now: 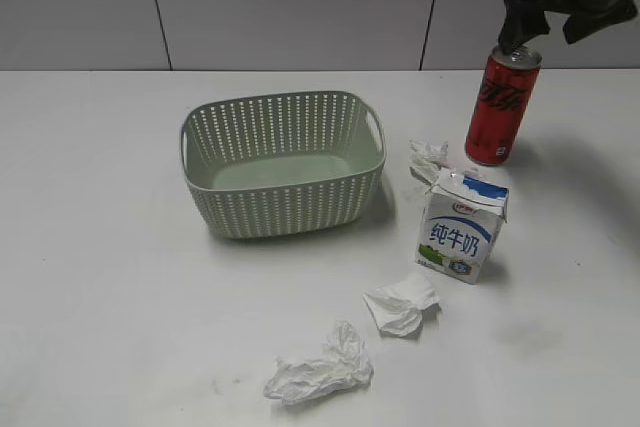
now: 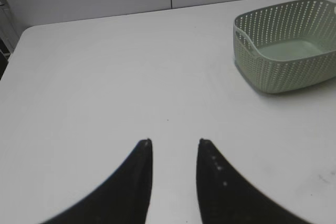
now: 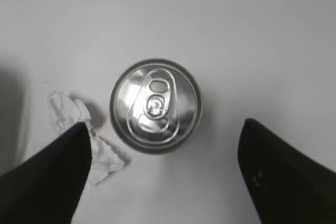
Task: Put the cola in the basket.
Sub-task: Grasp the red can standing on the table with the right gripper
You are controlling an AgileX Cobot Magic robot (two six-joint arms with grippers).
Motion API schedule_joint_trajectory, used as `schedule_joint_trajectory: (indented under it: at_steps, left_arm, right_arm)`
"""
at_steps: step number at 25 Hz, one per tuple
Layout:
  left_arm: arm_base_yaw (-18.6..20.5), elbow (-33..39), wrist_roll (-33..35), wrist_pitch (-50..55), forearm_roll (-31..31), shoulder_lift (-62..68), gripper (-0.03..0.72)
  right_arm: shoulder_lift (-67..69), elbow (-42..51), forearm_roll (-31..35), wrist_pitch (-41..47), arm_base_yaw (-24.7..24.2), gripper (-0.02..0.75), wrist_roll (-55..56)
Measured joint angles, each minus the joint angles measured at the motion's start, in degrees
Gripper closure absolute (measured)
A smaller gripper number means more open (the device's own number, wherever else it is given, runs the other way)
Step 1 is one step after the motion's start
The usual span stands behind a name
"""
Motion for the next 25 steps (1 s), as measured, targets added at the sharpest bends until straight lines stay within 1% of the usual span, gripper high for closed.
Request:
schedule_joint_trajectory:
  at_steps: [8, 15, 17, 21, 25]
  left_arm:
    - [0.00, 0.00, 0.00, 0.00, 0.00, 0.00, 0.456]
    - [0.00, 0.00, 0.00, 0.00, 0.00, 0.00, 0.456]
    - [0.00, 0.00, 0.00, 0.00, 0.00, 0.00, 0.456]
    - [0.00, 0.00, 0.00, 0.00, 0.00, 0.00, 0.456]
    - [0.00, 0.00, 0.00, 0.00, 0.00, 0.00, 0.456]
  right_arm:
    - [8.41, -4.28, 0.00, 0.26, 0.79, 0.073, -0.58]
    - [13.52, -5.51, 0.00, 0.25, 1.24, 0.079, -1.00]
    - [14.00, -5.51, 0.00, 0.20, 1.24, 0.098, -0.76]
    - [14.06, -5.51, -0.16, -0.17, 1.24, 0.218, 1.82]
    - [14.06, -5.65, -0.23, 0.31, 1.24, 0.217, 2.83]
